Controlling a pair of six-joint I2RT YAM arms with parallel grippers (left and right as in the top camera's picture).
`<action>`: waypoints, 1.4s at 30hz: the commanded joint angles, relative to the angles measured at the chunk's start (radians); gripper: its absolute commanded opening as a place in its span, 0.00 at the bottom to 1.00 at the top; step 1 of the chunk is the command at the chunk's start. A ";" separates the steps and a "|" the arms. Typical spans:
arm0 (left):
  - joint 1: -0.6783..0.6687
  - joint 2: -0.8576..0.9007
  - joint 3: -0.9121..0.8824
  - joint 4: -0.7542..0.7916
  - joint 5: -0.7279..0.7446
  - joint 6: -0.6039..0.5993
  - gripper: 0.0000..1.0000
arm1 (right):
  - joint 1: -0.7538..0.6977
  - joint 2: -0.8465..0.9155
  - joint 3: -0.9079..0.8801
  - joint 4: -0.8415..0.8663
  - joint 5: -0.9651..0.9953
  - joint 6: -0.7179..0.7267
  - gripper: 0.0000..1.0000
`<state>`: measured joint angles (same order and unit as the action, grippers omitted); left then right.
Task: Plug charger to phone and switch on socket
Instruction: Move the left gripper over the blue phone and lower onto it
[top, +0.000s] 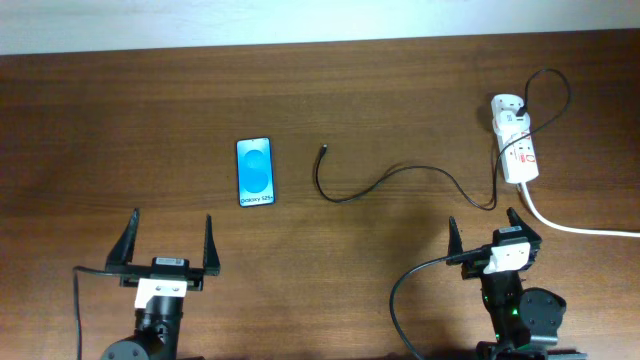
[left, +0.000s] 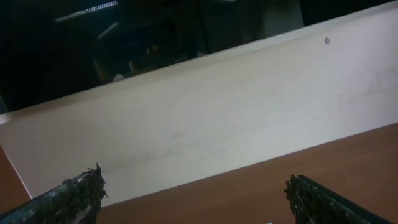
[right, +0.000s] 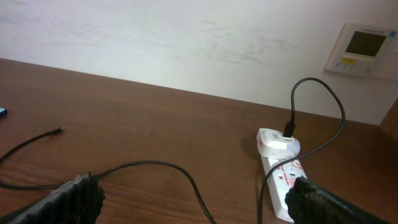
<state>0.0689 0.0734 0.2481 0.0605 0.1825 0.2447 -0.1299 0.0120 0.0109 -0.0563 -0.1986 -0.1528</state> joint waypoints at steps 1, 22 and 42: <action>0.004 0.076 0.069 0.003 -0.007 -0.009 0.99 | 0.007 -0.005 -0.005 -0.007 0.008 0.012 0.98; 0.004 1.357 1.117 -0.820 0.338 -0.009 0.99 | 0.007 -0.005 -0.005 -0.007 0.008 0.012 0.98; -0.239 1.897 1.639 -1.259 -0.169 -0.399 0.99 | 0.007 -0.005 -0.005 -0.007 0.008 0.012 0.98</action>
<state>-0.1703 1.8961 1.8660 -1.1873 0.0261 -0.0818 -0.1299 0.0128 0.0109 -0.0563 -0.1982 -0.1524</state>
